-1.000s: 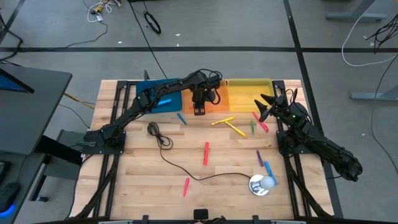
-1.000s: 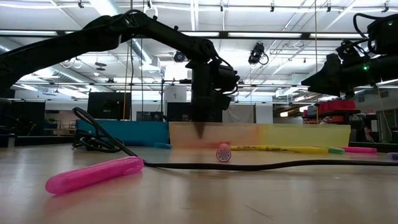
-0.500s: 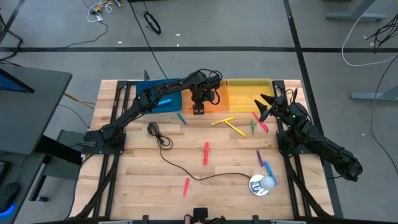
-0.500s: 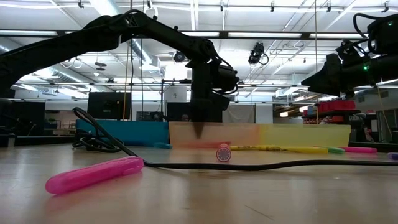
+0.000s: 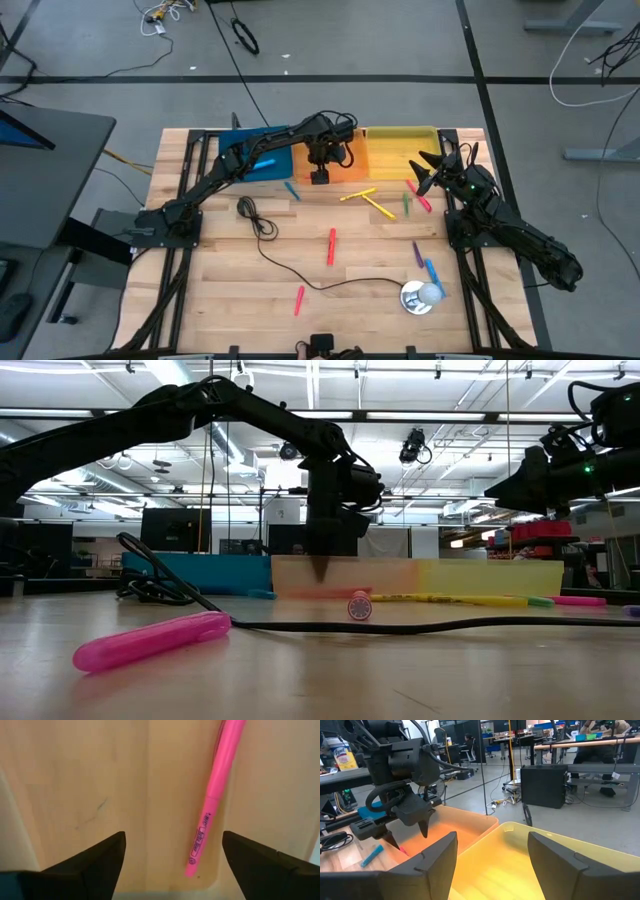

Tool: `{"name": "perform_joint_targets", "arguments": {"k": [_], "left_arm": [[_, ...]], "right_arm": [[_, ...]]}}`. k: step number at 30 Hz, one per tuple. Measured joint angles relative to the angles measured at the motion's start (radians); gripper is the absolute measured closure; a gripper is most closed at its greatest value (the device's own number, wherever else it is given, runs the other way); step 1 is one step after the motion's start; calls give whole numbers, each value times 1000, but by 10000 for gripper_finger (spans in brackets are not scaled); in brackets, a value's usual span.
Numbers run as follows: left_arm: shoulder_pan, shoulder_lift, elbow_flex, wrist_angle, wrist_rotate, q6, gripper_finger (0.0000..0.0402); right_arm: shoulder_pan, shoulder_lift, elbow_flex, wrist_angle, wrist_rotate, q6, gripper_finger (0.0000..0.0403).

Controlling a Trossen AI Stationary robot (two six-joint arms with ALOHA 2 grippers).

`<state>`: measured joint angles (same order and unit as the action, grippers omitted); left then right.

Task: Pick & Place Markers
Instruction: Put the pink highlighter pen into the blue bin

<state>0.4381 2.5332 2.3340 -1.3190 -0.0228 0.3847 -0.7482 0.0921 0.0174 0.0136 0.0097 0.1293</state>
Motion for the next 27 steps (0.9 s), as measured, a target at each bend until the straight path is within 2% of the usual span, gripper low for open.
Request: {"name": "perform_joint_targets", "arguments": {"k": [10, 16, 27], "left_arm": [[7, -26, 24, -13, -12, -8, 63], [11, -86, 23, -4, -29, -39, 63], [46, -168, 23, -88, 0, -293, 63]], "right_arm": [[0, 0, 0, 0, 0, 0, 158], [0, 0, 0, 0, 0, 0, 158], [0, 0, 0, 0, 0, 0, 158]]}}
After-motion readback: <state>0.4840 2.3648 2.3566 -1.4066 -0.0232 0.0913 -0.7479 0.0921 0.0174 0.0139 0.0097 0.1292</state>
